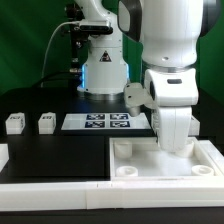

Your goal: Assemble one leg

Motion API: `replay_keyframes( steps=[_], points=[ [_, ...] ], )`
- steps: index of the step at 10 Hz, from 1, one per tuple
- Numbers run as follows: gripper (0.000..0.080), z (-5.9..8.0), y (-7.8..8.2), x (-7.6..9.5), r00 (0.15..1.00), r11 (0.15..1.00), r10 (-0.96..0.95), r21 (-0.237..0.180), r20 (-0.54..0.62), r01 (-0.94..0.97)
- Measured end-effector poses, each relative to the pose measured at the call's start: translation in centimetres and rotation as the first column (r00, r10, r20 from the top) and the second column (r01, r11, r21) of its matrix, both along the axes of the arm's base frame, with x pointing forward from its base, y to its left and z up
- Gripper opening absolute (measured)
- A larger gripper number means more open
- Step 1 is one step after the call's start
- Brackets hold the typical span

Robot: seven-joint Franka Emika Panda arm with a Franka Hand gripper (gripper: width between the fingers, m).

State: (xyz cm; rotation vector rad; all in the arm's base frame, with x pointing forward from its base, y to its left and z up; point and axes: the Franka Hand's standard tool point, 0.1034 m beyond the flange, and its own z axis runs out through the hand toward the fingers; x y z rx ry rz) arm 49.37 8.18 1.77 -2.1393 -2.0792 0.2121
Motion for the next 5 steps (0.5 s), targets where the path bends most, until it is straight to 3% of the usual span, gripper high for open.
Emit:
replay_keyframes(
  steps=[1, 3, 4, 5],
  points=[
    [0.0073, -0.05, -0.15, -0.02, 1.0, 1.0, -0.003, 0.0, -0.001, 0.003],
    [0.0389, -0.05, -0.19, -0.01, 1.0, 1.0, -0.004, -0.001, -0.001, 0.004],
    [0.0389, -0.05, -0.22, -0.01, 1.0, 1.0, -0.005, -0.001, -0.001, 0.005],
    [0.0566, -0.03, -0.25, 0.0, 1.0, 1.0, -0.006, -0.001, -0.001, 0.006]
  ],
)
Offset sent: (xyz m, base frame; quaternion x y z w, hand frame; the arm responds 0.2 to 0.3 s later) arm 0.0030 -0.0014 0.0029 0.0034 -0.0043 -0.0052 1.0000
